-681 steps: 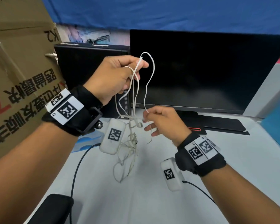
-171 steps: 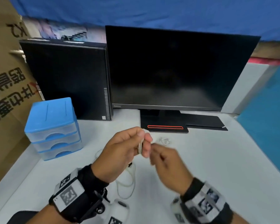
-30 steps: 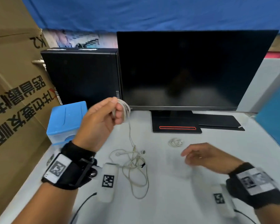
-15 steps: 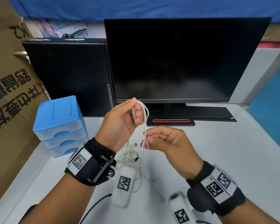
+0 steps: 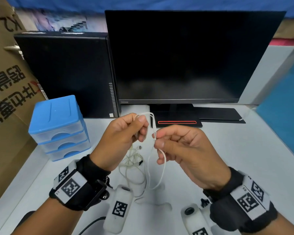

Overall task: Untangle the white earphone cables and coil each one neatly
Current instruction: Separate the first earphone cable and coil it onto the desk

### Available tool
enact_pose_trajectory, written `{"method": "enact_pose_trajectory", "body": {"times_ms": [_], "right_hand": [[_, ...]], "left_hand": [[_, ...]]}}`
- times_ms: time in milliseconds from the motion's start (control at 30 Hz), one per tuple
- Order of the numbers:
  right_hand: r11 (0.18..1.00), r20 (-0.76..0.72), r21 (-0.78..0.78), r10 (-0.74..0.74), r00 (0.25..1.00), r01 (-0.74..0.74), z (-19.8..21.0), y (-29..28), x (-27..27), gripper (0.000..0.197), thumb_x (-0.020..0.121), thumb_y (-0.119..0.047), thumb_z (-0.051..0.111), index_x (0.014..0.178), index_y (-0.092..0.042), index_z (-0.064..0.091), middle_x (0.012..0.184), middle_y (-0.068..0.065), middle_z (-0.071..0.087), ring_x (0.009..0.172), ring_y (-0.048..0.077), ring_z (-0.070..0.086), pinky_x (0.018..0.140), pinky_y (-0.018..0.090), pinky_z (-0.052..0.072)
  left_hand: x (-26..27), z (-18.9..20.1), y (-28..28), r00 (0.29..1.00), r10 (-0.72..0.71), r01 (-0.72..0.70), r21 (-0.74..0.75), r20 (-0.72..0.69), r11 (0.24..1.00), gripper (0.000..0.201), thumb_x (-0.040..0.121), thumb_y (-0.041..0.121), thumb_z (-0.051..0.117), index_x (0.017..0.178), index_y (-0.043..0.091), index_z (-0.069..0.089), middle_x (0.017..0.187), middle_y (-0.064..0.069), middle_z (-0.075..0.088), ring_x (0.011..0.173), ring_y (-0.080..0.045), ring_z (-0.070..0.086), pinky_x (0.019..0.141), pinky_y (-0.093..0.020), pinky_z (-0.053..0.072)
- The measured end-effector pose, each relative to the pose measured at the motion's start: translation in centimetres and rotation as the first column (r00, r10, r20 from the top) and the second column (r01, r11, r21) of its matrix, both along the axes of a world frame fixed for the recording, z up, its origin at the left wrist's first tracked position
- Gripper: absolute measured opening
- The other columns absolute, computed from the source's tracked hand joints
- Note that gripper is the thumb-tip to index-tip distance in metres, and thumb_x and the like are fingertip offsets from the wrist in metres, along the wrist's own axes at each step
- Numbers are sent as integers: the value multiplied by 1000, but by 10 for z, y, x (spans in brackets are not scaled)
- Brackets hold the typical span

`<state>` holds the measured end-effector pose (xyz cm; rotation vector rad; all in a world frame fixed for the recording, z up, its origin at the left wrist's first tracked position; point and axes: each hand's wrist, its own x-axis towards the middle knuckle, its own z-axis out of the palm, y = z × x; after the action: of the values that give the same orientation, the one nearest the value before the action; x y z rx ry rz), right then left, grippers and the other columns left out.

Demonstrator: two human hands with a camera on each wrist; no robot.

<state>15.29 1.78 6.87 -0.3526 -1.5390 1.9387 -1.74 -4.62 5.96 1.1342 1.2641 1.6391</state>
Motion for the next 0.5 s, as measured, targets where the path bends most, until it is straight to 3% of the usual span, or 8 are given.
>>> {"method": "enact_pose_trajectory", "body": {"times_ms": [200,367,500], "right_hand": [[989,-44,-10,-151,988,150,1,8,0,22,72,-3,77,90,-1,65,71,13,68,53,20,60,56,30,53],[983,-36,23,-182,983,182,1,6,0,19,71,-6,71,87,-3,62,73,13,70,56,21,64,56,30,52],[971,-26,97,-219,975,221,0,4,-1,14,72,-6,72,83,-6,63,71,12,71,58,22,66,54,31,53]], "left_hand": [[14,1,-8,995,-94,94,3,33,996,22,89,26,57,74,17,70,62,2,51,54,-9,42,57,-18,40],[16,-5,-6,997,-78,79,50,-16,996,27,83,27,70,85,0,66,70,-7,53,59,-11,44,60,-18,41],[16,-4,-6,998,-59,59,51,-14,997,12,83,13,70,89,3,70,74,1,64,59,-7,50,58,-16,43]]}}
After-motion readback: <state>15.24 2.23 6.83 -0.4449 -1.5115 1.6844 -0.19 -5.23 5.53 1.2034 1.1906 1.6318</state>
